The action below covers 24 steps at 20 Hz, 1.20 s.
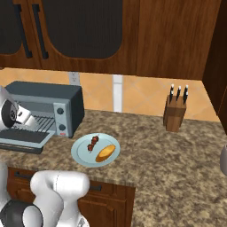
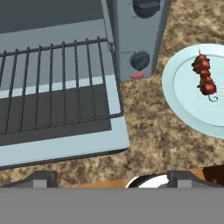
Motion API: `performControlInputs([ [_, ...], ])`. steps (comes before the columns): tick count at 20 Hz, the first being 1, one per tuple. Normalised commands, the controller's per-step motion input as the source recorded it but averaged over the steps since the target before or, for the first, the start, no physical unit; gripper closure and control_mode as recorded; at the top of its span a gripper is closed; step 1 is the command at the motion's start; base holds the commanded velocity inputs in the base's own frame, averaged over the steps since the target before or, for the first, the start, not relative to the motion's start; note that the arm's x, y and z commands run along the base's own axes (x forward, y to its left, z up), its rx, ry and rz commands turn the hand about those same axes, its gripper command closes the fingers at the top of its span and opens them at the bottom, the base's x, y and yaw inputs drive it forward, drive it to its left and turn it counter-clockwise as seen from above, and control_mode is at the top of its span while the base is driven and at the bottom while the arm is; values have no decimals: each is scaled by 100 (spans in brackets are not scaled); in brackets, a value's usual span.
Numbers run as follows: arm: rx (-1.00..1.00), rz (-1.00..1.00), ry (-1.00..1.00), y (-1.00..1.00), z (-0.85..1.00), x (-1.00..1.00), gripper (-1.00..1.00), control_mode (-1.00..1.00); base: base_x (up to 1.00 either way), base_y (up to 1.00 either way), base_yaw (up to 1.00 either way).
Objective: Pick up the kebab skewer and baguette bread, and place them inside the toaster oven. Close the toaster oven door and start by setting the timer.
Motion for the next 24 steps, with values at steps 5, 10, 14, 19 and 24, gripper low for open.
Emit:
performControlInputs([
  [5,0,0,28,-100,0,-6,-100,-100,0,0,0],
  [10,-1,-3,32,-100,-2,0,-100,-100,0,0,0],
  [14,-6,-1,26,-98,-25,19,-100,-100,0,0,0],
  [19,-3,0,1,-72,-48,36,-100,-100,0,0,0],
  [24,0,0,2,-39,-45,61,-100,-100,0,0,0],
])
